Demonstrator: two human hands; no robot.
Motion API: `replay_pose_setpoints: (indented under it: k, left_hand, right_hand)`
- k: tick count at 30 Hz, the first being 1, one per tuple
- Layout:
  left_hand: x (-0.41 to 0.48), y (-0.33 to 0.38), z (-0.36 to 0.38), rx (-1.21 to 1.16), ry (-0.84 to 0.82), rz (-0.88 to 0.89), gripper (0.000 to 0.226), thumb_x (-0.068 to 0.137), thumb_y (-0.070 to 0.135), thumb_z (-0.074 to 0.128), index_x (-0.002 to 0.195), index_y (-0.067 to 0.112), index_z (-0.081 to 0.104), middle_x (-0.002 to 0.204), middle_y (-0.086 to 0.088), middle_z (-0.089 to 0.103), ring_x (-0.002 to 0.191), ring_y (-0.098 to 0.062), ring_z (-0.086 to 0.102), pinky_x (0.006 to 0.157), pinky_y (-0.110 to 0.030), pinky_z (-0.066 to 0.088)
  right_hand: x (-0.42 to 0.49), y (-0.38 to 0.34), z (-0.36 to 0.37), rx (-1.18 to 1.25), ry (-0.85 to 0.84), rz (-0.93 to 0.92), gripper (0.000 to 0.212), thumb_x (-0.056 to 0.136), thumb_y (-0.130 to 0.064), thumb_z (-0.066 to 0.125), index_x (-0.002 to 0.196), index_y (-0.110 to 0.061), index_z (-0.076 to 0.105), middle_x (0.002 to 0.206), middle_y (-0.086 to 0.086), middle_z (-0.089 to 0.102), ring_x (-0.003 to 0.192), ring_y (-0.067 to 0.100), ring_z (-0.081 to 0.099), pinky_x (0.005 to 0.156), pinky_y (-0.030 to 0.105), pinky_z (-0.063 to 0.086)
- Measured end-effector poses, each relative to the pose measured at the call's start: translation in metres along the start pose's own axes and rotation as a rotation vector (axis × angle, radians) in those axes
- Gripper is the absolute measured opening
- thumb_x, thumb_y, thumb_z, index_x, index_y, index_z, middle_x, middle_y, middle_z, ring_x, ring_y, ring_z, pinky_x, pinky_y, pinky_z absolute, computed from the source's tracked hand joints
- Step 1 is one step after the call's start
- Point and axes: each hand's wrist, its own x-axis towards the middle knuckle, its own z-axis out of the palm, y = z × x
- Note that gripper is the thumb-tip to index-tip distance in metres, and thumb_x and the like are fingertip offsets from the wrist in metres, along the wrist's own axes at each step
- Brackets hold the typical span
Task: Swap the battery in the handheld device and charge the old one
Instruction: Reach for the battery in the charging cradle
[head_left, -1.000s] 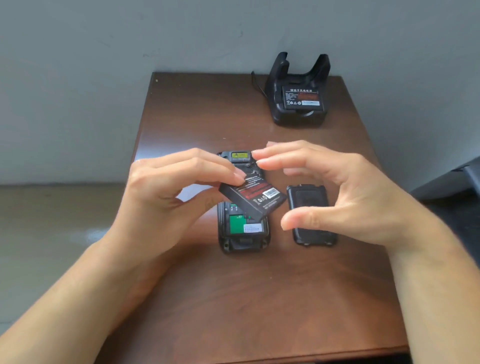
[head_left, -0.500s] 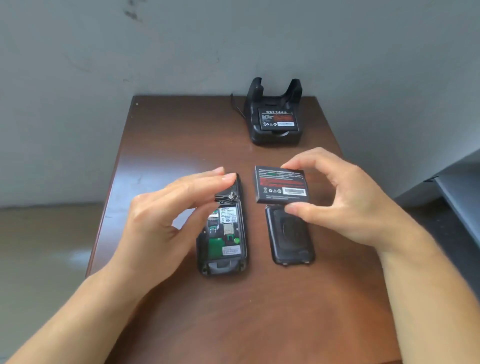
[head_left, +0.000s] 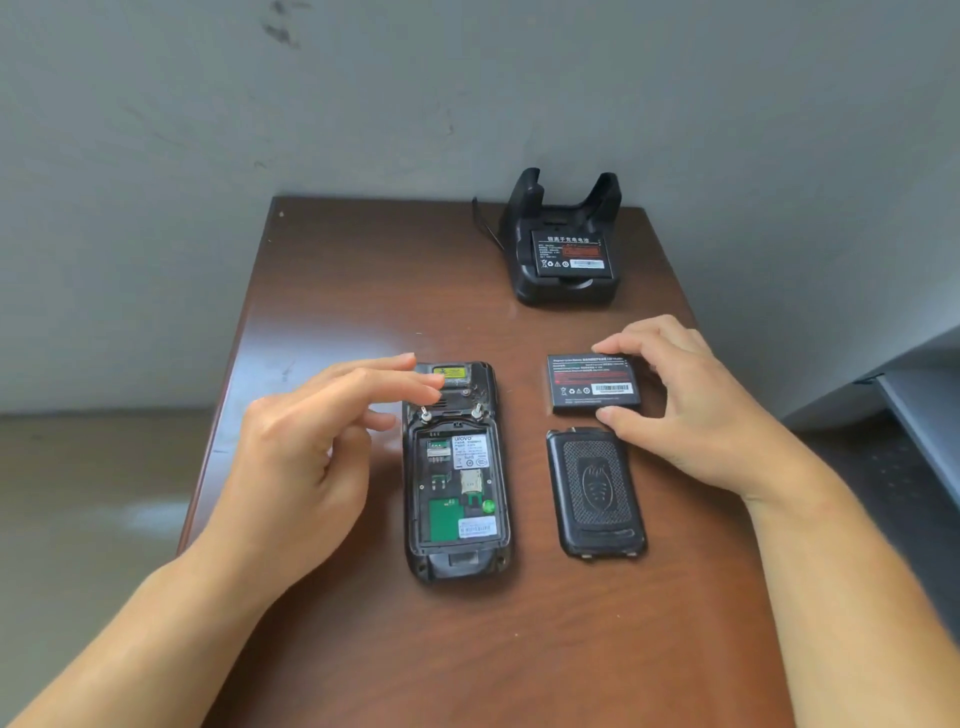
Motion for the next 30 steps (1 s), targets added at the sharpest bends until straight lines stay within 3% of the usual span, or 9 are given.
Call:
replay_pose_setpoints:
  k: [6, 11, 14, 18, 22, 26, 30]
  left_hand:
    - [-0.008, -0.01, 0.0, 0.025, -0.068, -0.022, 0.07, 0.06, -0.017, 0.03, 0.105, 0.017, 0.073, 0.121, 0.015, 0.07, 0.13, -0.01, 0.058, 0.088, -0.021, 0.056]
    - [-0.012, -0.014, -0.002, -0.11, -0.119, -0.096, 0.063, 0.078, -0.014, 0.043, 0.119, 0.026, 0.069, 0.128, 0.019, 0.068, 0.138, -0.011, 0.05, 0.093, -0.018, 0.053]
    - [-0.009, -0.017, -0.005, -0.203, -0.142, -0.136, 0.06, 0.084, -0.007, 0.049, 0.127, 0.033, 0.065, 0.134, 0.019, 0.064, 0.142, -0.011, 0.046, 0.093, -0.024, 0.056]
    - [-0.002, -0.023, -0.007, -0.282, -0.131, -0.227, 0.057, 0.089, 0.003, 0.052, 0.13, 0.041, 0.061, 0.136, 0.018, 0.064, 0.134, -0.007, 0.055, 0.093, -0.018, 0.053]
    - [0.007, -0.027, -0.005, -0.267, -0.114, -0.328, 0.052, 0.093, 0.003, 0.06, 0.13, 0.04, 0.061, 0.129, 0.02, 0.069, 0.117, -0.001, 0.066, 0.091, -0.012, 0.05]
    - [0.049, -0.025, 0.003, -0.092, -0.062, -0.333, 0.045, 0.091, 0.015, 0.067, 0.13, 0.037, 0.06, 0.126, 0.026, 0.065, 0.103, -0.001, 0.069, 0.09, -0.014, 0.052]
    - [0.108, -0.03, 0.016, 0.126, -0.138, -0.205, 0.065, 0.086, 0.038, 0.07, 0.145, 0.023, 0.051, 0.147, 0.006, 0.056, 0.133, -0.011, 0.053, 0.11, -0.036, 0.045]
  right_hand:
    - [0.0, -0.001, 0.0, 0.006, -0.019, 0.021, 0.055, 0.081, -0.025, 0.079, 0.131, -0.035, 0.058, 0.124, -0.018, 0.048, 0.124, 0.008, 0.039, 0.106, 0.024, 0.034]
    - [-0.009, -0.003, -0.001, 0.023, -0.058, 0.047, 0.06, 0.087, -0.022, 0.073, 0.142, -0.035, 0.052, 0.127, -0.029, 0.039, 0.131, 0.001, 0.036, 0.116, 0.027, 0.033]
    - [-0.004, -0.014, -0.012, 0.063, 0.038, 0.032, 0.059, 0.092, -0.022, 0.068, 0.146, -0.035, 0.05, 0.138, -0.03, 0.039, 0.136, -0.001, 0.038, 0.117, 0.032, 0.038]
    - [0.044, -0.033, -0.035, -0.052, 0.249, -0.092, 0.052, 0.09, -0.018, 0.072, 0.141, -0.022, 0.059, 0.135, -0.014, 0.053, 0.118, 0.007, 0.053, 0.105, 0.039, 0.05]
    - [0.103, -0.04, -0.057, -0.327, 0.08, -0.125, 0.058, 0.089, -0.029, 0.074, 0.143, -0.016, 0.057, 0.139, -0.003, 0.057, 0.126, 0.021, 0.057, 0.107, 0.041, 0.048]
    - [0.129, -0.05, -0.066, -0.568, -0.129, -0.154, 0.063, 0.086, -0.039, 0.075, 0.143, -0.018, 0.055, 0.139, 0.001, 0.058, 0.128, 0.025, 0.053, 0.106, 0.04, 0.045]
    - [0.134, -0.056, -0.064, -0.677, -0.197, -0.15, 0.064, 0.083, -0.042, 0.077, 0.14, -0.021, 0.058, 0.136, 0.0, 0.061, 0.129, 0.026, 0.054, 0.101, 0.044, 0.049]
